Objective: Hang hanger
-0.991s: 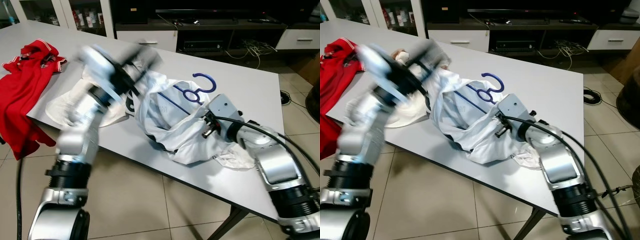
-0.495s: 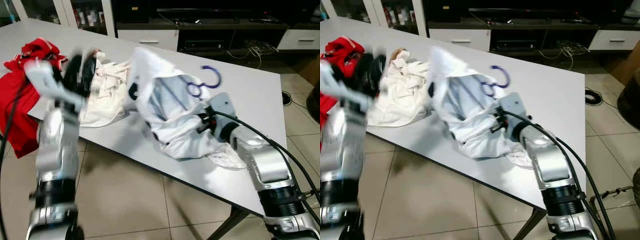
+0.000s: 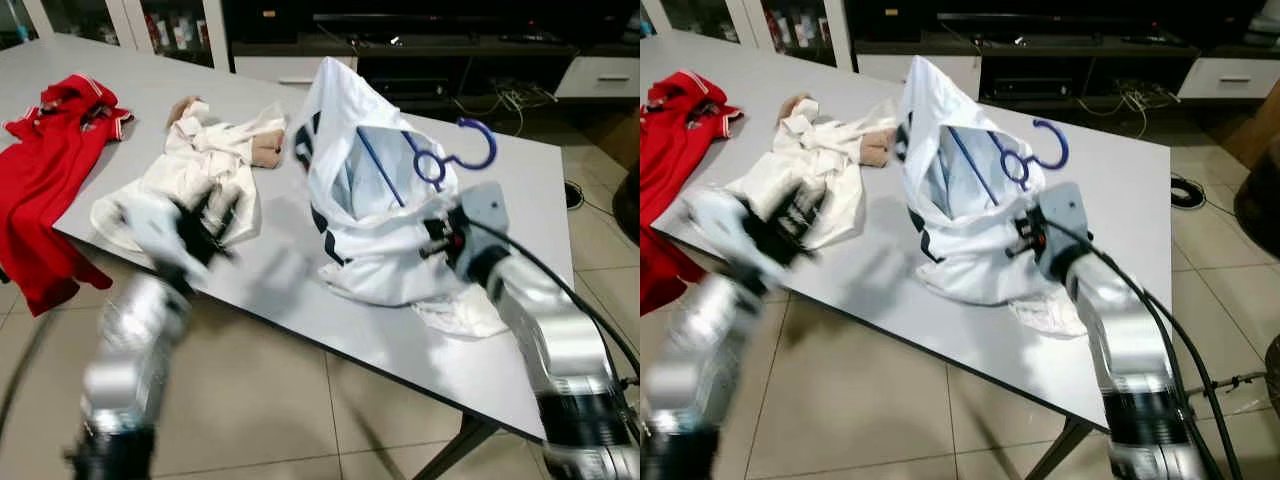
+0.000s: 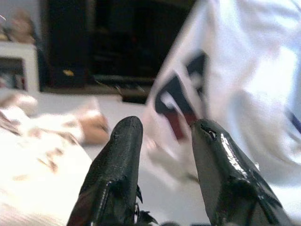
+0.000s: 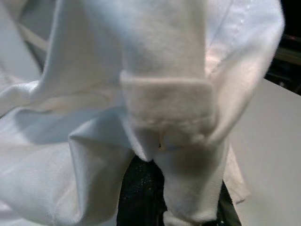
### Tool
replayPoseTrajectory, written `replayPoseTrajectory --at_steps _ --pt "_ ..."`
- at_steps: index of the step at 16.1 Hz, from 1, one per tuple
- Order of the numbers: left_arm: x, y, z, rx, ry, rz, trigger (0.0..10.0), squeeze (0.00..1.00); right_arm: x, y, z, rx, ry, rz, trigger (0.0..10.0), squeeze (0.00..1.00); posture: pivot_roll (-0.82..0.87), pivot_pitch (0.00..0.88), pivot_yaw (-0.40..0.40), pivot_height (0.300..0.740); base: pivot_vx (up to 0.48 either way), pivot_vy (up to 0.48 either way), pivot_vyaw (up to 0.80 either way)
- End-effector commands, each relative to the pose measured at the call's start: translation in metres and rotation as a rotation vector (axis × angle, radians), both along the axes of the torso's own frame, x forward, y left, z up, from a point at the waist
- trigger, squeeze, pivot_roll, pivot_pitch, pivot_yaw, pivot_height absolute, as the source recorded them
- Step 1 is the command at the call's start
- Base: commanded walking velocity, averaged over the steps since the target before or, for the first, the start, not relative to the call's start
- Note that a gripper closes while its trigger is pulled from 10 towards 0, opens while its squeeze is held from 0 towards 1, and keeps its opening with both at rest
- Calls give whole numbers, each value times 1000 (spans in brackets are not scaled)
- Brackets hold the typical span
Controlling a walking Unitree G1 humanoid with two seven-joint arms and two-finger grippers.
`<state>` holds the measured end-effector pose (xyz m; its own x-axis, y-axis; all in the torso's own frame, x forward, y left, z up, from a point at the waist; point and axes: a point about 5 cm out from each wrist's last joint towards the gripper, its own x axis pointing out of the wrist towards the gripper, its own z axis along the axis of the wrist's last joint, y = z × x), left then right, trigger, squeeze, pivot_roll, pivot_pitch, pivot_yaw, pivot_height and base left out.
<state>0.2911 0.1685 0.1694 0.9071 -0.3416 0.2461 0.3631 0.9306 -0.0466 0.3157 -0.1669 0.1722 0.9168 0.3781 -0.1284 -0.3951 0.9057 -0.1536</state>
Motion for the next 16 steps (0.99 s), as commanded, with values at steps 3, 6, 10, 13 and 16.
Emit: replayPoseTrajectory --at_steps 3,6,10,13,16 --pt "-11 -15 -3 32 -16 20 10000 0 -10 7 -3 -35 -25 40 10000 0 73 73 -12 740 0 0 231" --pt "-12 -16 3 48 -44 59 10000 0 -8 13 2 -11 -40 43 10000 0 79 71 -12 740 0 0 794" --pt "-10 -13 8 48 -58 91 10000 0 -7 16 4 -26 -57 58 10000 0 86 68 -12 740 0 0 784" --pt "-13 -18 7 70 -69 72 10000 0 -8 19 8 -17 -69 61 10000 0 89 71 -12 740 0 0 781" --pt "-13 -19 8 68 -74 72 10000 0 -11 21 12 -15 -84 69 10000 0 89 72 -11 740 0 0 781"
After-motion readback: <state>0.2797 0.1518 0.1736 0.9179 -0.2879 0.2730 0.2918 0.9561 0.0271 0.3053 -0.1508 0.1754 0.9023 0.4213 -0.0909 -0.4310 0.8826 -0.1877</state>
